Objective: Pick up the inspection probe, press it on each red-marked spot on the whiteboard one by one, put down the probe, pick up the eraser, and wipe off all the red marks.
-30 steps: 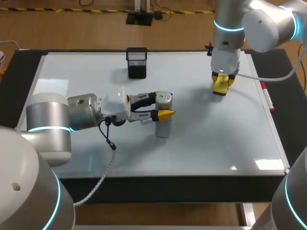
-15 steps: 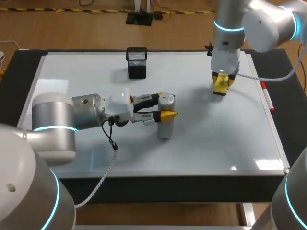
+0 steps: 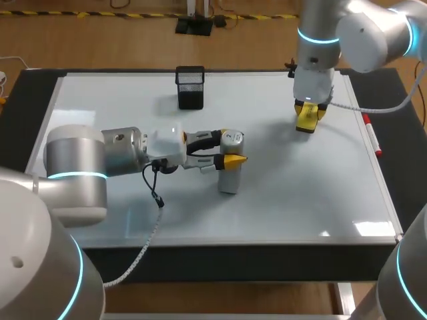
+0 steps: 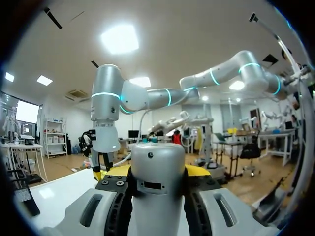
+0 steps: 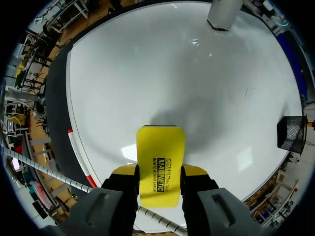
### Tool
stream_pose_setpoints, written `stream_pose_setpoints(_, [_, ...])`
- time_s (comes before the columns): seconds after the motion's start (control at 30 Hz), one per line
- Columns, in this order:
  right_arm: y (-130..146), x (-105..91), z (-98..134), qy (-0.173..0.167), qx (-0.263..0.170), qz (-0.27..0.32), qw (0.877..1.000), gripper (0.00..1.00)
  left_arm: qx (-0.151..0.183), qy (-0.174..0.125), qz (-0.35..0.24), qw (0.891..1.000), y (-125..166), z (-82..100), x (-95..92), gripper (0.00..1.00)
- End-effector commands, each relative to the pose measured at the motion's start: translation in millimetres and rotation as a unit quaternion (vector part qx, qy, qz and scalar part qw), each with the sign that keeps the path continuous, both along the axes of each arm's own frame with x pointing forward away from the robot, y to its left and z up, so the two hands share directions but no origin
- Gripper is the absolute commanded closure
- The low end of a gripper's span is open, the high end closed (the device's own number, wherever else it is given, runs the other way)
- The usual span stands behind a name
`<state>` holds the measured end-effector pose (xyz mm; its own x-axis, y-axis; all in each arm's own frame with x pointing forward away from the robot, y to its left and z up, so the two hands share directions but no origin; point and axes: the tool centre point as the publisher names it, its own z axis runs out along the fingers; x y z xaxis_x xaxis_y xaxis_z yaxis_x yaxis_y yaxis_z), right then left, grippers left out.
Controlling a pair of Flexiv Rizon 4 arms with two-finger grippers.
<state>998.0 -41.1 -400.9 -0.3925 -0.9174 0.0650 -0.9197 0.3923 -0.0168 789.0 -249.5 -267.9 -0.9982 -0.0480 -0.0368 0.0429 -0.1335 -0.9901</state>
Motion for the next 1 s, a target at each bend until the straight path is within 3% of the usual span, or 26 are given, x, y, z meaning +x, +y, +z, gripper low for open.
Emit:
stream_pose_setpoints(0.03, [-0.3,1.1,0.8,0.001,-0.002,0.001,1.0,1.0,0.018,-0.002,-0.003,1.0,-1.0,-0.3,-0.7,1.0])
stream_pose_setpoints(0.3, [-0.3,1.1,0.8,0.001,-0.002,0.001,1.0,1.0,0.037,-0.007,-0.006,0.999,-1.4,-2.1,-2.4,1.0])
stream_pose_setpoints(1.0, [-0.3,1.1,0.8,0.001,-0.002,0.001,1.0,1.0,0.039,-0.005,-0.013,0.999,-3.2,-1.7,-4.4,1.0])
